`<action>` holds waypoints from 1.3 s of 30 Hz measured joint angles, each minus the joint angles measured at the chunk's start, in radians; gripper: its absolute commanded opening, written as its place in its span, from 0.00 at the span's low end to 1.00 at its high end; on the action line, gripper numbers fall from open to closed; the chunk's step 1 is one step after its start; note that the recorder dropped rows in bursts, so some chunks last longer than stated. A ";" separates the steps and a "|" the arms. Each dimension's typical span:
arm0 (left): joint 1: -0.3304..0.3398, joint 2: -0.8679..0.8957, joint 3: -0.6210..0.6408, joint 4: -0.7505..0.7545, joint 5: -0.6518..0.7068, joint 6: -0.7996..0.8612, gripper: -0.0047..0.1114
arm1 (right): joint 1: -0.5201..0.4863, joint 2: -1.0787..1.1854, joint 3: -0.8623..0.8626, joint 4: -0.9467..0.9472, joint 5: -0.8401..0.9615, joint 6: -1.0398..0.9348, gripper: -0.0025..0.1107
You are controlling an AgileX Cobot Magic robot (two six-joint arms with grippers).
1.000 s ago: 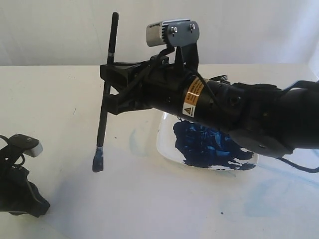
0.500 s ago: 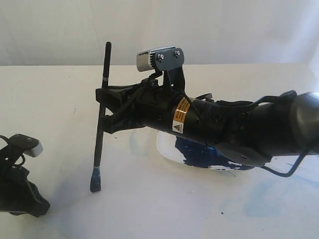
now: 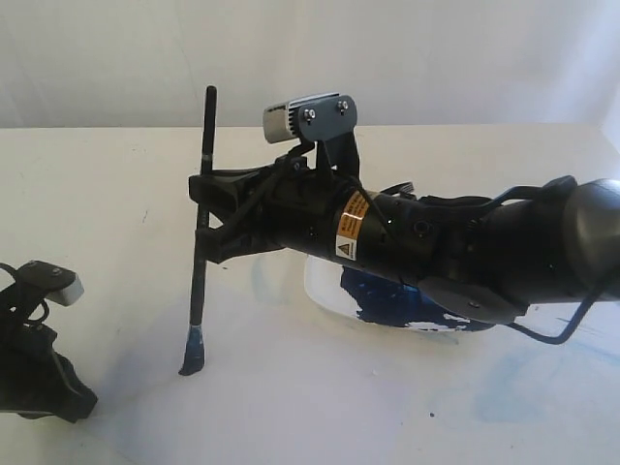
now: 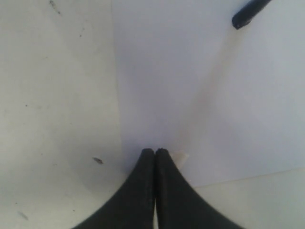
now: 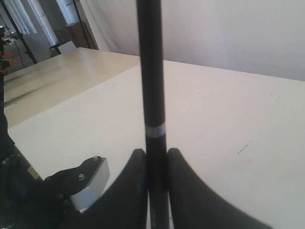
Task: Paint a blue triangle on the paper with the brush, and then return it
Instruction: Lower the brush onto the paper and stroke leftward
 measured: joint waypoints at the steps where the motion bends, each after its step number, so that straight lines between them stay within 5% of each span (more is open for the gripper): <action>1: 0.000 0.000 0.000 0.000 0.000 0.000 0.04 | 0.000 0.000 0.000 0.000 0.005 0.000 0.02; 39: 0.000 0.002 -0.002 -0.002 0.004 0.000 0.04 | -0.038 -0.110 0.000 0.036 0.286 -0.155 0.02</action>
